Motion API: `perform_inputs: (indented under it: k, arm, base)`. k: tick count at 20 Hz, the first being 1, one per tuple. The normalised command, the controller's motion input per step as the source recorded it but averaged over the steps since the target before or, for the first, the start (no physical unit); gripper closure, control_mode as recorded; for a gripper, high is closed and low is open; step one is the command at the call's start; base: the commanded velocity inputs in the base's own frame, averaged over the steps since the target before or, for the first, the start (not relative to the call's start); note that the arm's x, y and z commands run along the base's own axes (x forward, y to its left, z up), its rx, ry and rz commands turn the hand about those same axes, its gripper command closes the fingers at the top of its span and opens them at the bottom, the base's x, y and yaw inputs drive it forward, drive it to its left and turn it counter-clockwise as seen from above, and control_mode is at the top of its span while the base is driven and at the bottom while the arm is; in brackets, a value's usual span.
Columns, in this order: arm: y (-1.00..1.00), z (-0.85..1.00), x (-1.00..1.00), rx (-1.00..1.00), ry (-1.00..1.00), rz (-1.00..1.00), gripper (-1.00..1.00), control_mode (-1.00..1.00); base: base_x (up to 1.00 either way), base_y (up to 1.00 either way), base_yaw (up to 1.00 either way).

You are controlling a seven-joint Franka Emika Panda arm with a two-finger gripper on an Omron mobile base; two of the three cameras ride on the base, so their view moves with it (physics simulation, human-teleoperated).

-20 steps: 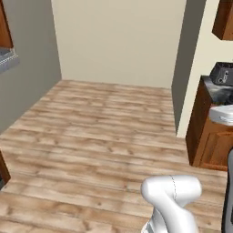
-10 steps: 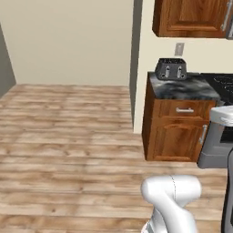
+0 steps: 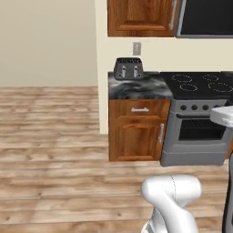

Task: Collect the paprika, ketchup, and shaker from the cabinet and place them next to the stove.

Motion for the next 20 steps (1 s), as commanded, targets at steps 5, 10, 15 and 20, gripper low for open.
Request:
perform_inputs:
  k: [5,10,15,20]
  arm:
    - [0.00,0.00,0.00,0.00,0.00,0.00,1.00,1.00]
    - [0.00,0.00,0.00,0.00,0.00,0.00,1.00,1.00]
    - [0.00,0.00,0.00,0.00,0.00,0.00,1.00,1.00]
    - [0.00,0.00,0.00,0.00,0.00,0.00,1.00,1.00]
  base:
    - [0.31,-0.74,-0.11]
    - [0.58,-0.50,-0.08]
    - [0.90,-0.31,-0.04]
    - [0.91,-0.29,-0.02]
